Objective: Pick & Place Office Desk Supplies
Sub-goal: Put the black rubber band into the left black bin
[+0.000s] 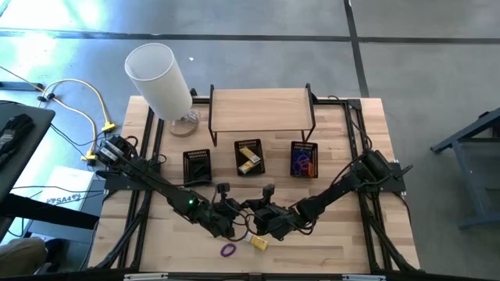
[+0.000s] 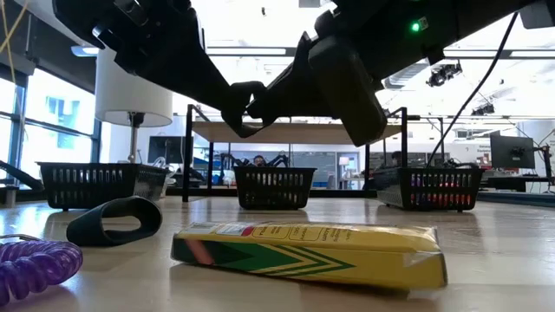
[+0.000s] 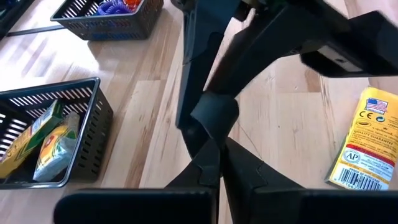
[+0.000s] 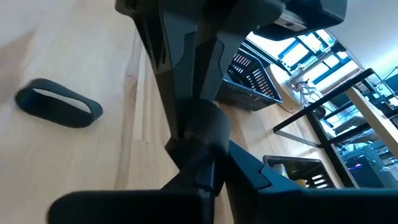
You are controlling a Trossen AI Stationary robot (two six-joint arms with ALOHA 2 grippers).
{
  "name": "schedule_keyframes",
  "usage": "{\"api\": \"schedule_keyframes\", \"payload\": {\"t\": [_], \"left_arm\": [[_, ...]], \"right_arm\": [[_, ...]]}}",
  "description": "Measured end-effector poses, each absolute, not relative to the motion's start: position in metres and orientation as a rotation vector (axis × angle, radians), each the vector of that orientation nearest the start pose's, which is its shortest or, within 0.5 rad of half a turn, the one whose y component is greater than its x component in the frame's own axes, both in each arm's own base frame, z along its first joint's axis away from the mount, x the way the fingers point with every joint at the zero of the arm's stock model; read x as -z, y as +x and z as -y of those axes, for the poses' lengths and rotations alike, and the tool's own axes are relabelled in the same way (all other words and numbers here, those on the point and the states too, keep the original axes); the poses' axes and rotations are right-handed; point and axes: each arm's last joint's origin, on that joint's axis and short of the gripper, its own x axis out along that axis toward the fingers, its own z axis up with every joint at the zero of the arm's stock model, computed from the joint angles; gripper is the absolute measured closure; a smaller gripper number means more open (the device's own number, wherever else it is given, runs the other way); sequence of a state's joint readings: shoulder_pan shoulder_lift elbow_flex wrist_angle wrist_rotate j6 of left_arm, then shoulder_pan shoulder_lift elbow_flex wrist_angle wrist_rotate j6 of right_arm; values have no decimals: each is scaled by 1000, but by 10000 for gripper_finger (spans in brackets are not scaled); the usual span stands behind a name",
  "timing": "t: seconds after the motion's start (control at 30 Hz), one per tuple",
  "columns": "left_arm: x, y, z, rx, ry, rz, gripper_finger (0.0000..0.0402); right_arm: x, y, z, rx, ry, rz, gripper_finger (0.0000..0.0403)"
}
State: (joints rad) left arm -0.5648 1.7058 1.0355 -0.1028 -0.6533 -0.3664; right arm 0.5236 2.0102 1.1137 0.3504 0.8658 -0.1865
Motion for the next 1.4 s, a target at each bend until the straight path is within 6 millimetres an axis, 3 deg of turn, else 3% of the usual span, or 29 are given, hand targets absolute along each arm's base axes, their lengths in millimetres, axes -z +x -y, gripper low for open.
{"api": "schedule_keyframes", "payload": {"t": [0.2,0.37,0.5,0.77,1.13,1.4], "left_arm": [[-197,305,172,-218,96,-594,400],[-197,305,172,-221,97,-592,401],[-202,304,171,-226,91,-580,401],[-224,292,160,-256,49,-568,401],[-249,242,128,-452,-71,-731,401],[-244,223,97,-594,-123,-982,401]], "right_arm": [[-144,360,-189,307,-490,-441,324],[-145,352,-199,401,-526,-417,260],[-149,341,-213,503,-578,-380,235],[-151,325,-230,588,-624,-345,229],[-152,326,-230,582,-595,-336,229],[-150,334,-222,514,-495,-338,229]]}}
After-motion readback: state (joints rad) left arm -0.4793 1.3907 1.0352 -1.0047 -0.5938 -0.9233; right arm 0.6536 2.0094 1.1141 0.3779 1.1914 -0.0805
